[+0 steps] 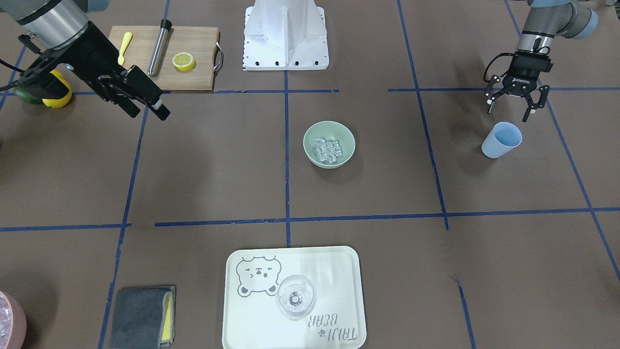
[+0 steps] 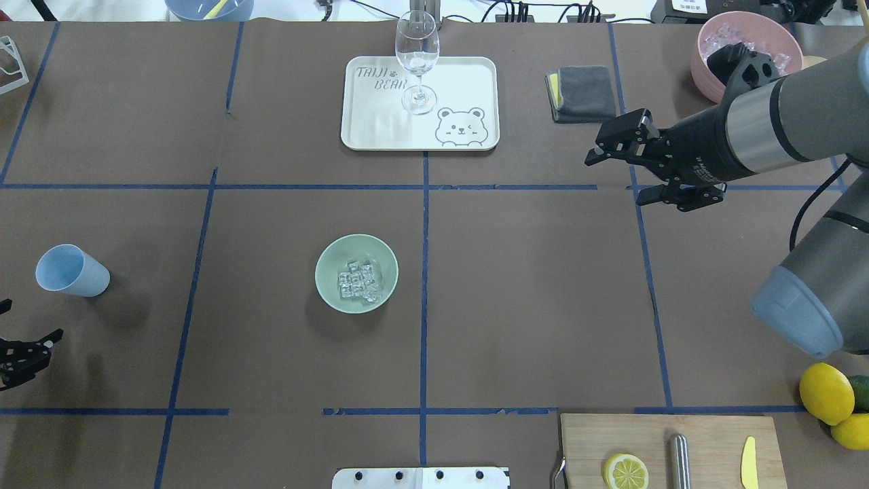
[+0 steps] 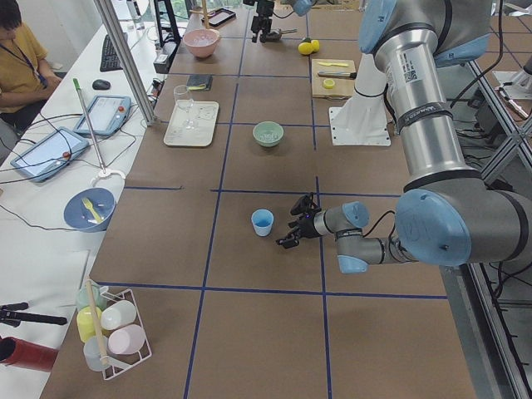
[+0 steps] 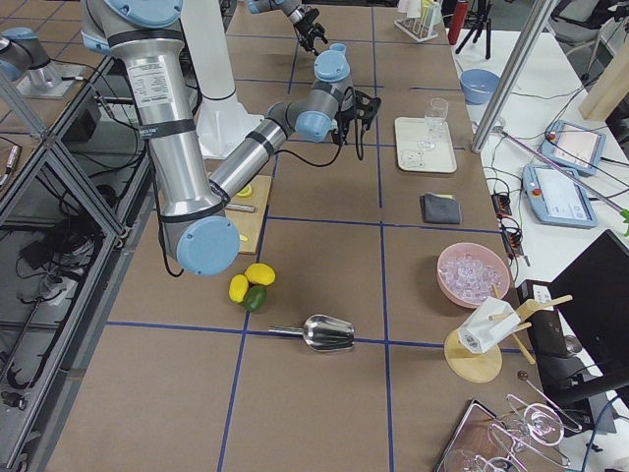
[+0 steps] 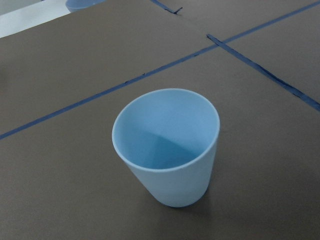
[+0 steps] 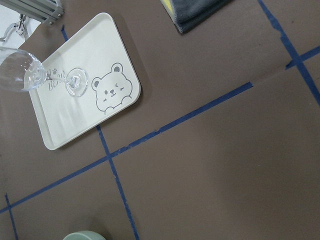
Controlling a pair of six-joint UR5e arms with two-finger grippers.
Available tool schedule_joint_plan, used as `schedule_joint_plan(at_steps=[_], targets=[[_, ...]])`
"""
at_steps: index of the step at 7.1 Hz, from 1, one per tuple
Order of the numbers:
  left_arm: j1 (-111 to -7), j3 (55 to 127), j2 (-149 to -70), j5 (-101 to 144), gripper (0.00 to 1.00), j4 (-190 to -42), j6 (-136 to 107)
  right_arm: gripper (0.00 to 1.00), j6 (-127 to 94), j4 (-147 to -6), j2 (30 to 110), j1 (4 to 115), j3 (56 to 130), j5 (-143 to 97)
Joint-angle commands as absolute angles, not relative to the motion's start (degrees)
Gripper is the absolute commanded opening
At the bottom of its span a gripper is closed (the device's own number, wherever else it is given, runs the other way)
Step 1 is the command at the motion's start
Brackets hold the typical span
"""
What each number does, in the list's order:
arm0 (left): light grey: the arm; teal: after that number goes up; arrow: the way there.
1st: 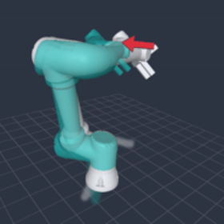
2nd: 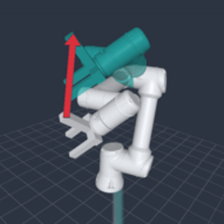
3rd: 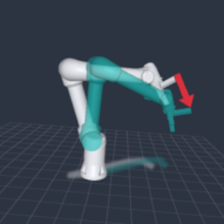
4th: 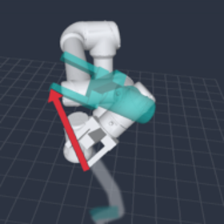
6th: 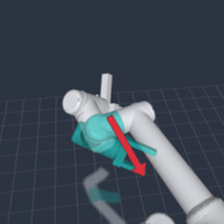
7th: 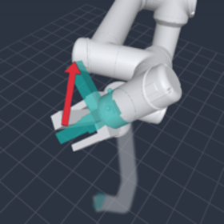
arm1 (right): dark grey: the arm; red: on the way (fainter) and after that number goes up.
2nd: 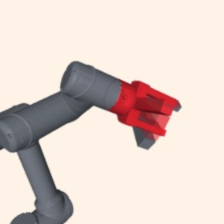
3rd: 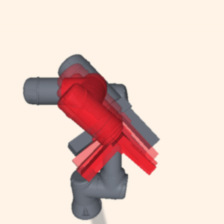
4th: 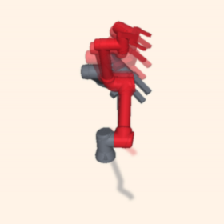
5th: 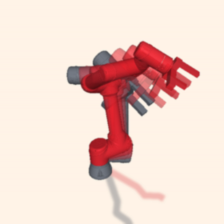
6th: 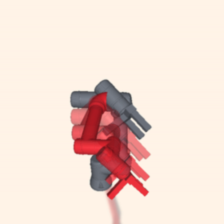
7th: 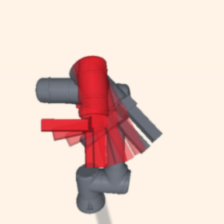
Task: Pour ice into bowl
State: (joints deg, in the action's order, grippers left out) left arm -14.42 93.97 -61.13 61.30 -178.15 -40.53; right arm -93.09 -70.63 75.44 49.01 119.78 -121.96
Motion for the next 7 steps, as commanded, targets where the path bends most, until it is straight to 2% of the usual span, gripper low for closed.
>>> schedule_joint_plan(at_steps=[1, 3, 5, 7], targets=[[-23.5, 93.6, -61.3, 70.7, 1.00, -178.2, -28.5, 1.00, -94.4, -70.8, 73.4, 46.1, 119.6, -121.1], [-35.2, 93.3, -63.5, 78.4, 1.00, -178.0, -18.6, 1.00, -94.7, -72.1, 71.4, 42.7, 119.1, -120.9], [-42.9, 93.3, -65.7, 88.6, 0.99, -175.4, -18.3, 1.00, -94.7, -81.3, 65.2, 38.3, 118.7, -116.0], [-53.8, 93.3, -74.4, 100.7, 0.99, -165.0, -17.9, 1.00, -94.7, -82.2, 60.8, 31.4, 114.0, -107.2]])
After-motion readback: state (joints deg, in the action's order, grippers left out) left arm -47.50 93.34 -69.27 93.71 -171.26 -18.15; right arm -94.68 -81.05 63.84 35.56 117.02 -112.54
